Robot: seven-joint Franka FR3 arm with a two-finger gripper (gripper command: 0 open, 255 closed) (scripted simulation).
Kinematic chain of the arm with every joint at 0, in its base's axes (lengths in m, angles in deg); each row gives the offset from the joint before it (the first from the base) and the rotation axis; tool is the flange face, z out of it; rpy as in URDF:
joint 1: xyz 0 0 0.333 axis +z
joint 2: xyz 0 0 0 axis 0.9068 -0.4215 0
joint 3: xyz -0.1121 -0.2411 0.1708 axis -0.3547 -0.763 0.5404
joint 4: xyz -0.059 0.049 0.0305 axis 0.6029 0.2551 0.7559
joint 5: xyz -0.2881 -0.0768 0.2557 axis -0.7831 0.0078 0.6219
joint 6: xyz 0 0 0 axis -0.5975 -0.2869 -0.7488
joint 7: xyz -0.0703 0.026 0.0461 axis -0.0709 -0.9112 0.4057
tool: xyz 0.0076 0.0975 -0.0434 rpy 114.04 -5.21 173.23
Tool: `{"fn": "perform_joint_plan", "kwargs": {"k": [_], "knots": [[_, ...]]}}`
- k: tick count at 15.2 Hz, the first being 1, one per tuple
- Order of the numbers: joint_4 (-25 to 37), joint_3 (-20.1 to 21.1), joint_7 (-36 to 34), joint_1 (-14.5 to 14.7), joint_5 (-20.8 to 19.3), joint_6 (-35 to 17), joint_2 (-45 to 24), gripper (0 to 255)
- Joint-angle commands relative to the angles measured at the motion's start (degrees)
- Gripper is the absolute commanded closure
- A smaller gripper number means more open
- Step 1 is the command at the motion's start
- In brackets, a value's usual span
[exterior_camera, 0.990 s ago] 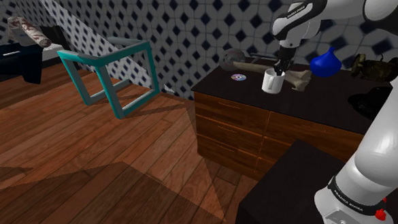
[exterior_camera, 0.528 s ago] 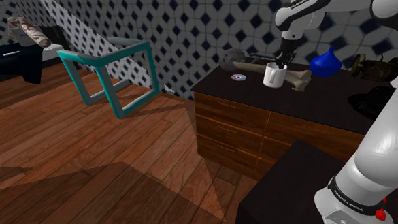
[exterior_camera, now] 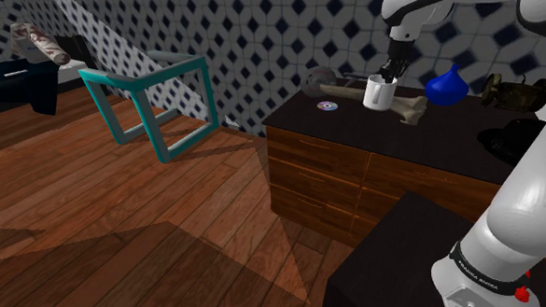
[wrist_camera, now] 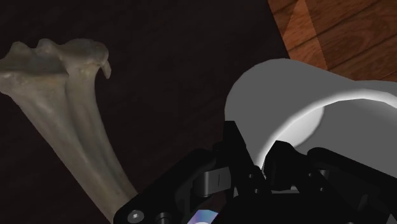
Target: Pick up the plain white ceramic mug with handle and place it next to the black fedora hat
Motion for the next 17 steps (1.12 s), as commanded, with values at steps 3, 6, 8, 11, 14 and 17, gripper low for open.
{"fn": "perform_joint_plan", "kwargs": {"k": [3, 6, 8, 11, 14, 17], "knots": [[3.0, 0.0, -0.2, 0.0, -0.1, 3.1, 0.1, 255], [5.1, 0.0, -0.3, 0.0, -0.2, 5.4, 0.3, 255], [6.1, 0.0, -0.3, 0.0, -0.2, 6.4, 0.3, 255], [6.7, -1.9, 3.9, -2.2, 0.2, 6.6, -0.3, 255], [7.9, -3.9, 8.3, -4.6, 1.0, 6.9, -1.5, 255], [9.7, -5.8, 13.0, -7.2, 2.3, 7.5, -3.3, 255]]}}
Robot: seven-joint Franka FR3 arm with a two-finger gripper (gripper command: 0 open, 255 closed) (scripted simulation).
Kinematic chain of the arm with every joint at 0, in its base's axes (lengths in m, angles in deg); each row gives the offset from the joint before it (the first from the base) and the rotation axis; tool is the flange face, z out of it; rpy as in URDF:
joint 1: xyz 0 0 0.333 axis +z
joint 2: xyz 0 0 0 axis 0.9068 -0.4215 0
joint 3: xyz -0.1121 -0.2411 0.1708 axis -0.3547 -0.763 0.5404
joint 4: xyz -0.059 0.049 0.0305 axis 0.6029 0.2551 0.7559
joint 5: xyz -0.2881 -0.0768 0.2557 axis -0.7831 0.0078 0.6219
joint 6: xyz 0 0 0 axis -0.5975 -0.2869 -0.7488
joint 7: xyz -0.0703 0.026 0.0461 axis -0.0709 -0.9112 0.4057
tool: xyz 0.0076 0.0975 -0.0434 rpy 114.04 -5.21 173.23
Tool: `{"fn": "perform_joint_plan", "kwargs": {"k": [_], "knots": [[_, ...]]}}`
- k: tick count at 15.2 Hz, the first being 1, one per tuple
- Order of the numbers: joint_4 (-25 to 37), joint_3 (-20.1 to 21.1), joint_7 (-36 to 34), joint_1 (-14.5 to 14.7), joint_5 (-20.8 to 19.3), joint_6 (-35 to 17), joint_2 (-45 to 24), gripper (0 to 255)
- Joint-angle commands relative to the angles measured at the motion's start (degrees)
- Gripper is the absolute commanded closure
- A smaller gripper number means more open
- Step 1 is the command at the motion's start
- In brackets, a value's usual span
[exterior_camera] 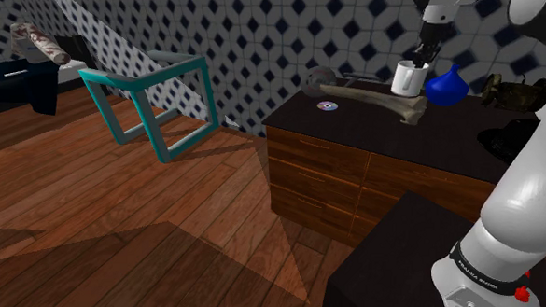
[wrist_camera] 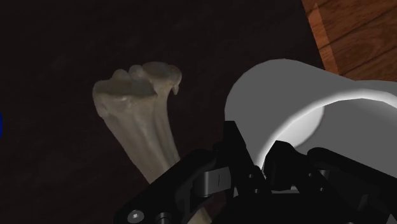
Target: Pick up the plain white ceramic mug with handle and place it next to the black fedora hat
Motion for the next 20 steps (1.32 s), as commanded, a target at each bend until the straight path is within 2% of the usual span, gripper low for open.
{"fn": "perform_joint_plan", "kwargs": {"k": [1, 6, 11, 16, 20], "knots": [[1.0, -1.2, 3.1, -1.8, 0.7, 0.3, -1.0, 255], [6.1, -3.7, 11.2, -7.2, 4.2, 2.0, -5.9, 255], [13.4, -5.2, 19.0, -14.3, 8.7, 4.7, -12.4, 255], [23.8, -5.3, 25.9, -23.3, 13.7, 8.8, -20.5, 255], [35.8, -4.2, 30.0, -32.3, 18.0, 13.6, -28.3, 255]]}}
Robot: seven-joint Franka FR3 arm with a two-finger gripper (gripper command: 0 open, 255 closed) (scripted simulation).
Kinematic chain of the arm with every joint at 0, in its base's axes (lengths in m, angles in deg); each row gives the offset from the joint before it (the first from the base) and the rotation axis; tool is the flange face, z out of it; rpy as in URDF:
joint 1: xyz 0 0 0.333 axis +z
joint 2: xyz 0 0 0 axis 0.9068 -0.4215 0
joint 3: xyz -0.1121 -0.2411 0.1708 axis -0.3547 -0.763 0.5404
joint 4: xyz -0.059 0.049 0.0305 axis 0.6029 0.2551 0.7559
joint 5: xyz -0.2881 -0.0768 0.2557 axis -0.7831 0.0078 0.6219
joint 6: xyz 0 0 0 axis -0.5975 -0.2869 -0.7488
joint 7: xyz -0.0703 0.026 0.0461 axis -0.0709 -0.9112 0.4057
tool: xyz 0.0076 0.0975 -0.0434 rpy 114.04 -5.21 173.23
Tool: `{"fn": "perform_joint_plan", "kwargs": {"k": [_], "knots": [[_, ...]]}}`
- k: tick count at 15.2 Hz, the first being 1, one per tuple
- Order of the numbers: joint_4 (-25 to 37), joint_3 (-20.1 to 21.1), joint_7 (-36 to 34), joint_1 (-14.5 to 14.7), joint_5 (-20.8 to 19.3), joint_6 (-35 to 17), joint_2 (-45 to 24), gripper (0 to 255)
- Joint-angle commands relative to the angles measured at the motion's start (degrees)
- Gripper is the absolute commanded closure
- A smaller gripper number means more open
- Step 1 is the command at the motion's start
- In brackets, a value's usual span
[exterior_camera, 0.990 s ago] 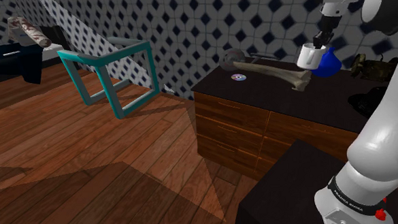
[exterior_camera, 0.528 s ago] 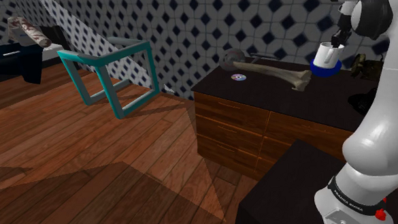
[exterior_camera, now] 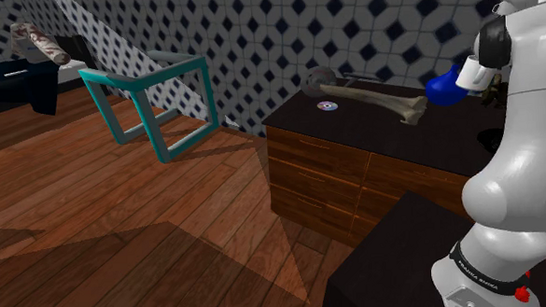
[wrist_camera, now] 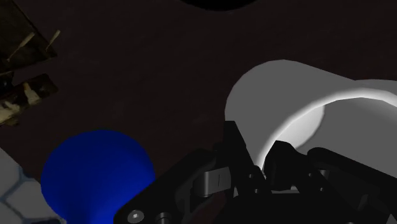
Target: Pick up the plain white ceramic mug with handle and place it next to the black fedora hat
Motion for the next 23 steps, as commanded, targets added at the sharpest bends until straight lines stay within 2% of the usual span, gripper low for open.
{"fn": "perform_joint_plan", "kwargs": {"k": [1, 3, 11, 23], "knots": [[7.2, 0.8, 1.7, -5.0, 2.2, 2.9, -4.4, 255], [16.4, 2.1, 2.4, -10.7, 4.4, 6.6, -9.4, 255], [4.5, 1.2, 3.9, -6.4, 3.3, -1.7, -6.8, 255], [-6.2, 1.3, 5.4, -3.5, 3.6, -11.2, -6.4, 255]]}}
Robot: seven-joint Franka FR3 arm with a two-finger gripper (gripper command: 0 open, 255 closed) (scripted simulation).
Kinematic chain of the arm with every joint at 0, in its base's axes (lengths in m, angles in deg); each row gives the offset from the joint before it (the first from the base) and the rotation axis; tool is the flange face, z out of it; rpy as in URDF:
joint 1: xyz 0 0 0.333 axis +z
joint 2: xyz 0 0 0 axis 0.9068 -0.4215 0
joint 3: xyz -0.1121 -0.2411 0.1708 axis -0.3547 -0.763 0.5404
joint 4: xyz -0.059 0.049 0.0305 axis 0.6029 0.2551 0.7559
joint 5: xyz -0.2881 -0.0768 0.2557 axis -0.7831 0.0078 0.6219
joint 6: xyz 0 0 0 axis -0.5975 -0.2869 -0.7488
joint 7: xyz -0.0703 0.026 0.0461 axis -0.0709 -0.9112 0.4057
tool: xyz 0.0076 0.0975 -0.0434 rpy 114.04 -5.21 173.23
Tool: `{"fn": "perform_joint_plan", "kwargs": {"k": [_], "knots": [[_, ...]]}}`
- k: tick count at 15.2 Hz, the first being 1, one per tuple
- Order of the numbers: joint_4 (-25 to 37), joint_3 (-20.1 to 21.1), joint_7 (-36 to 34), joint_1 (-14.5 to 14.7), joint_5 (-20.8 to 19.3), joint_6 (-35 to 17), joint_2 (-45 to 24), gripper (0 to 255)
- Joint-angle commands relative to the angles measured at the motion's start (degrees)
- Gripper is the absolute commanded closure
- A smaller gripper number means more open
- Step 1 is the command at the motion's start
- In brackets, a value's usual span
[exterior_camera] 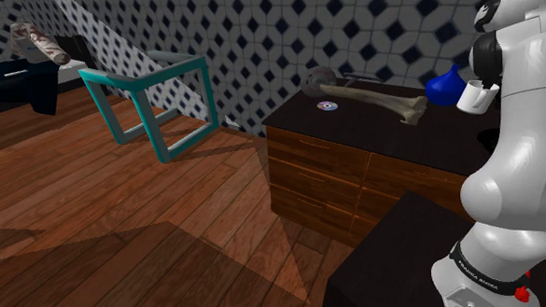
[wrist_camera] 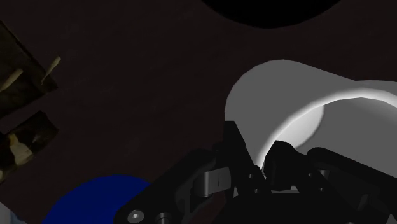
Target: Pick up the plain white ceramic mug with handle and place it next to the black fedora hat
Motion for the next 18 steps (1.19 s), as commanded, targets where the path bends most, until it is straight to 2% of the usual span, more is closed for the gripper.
{"fn": "perform_joint_plan", "kwargs": {"k": [1, 14, 18], "knots": [[-1.7, 0.0, 0.2, 0.5, 0.1, -1.6, 0.0, 255], [-8.5, 1.2, 1.8, 1.4, 1.9, -10.0, -2.3, 255], [-8.5, 1.2, 1.8, 1.4, 1.9, -10.0, -2.3, 255]]}}
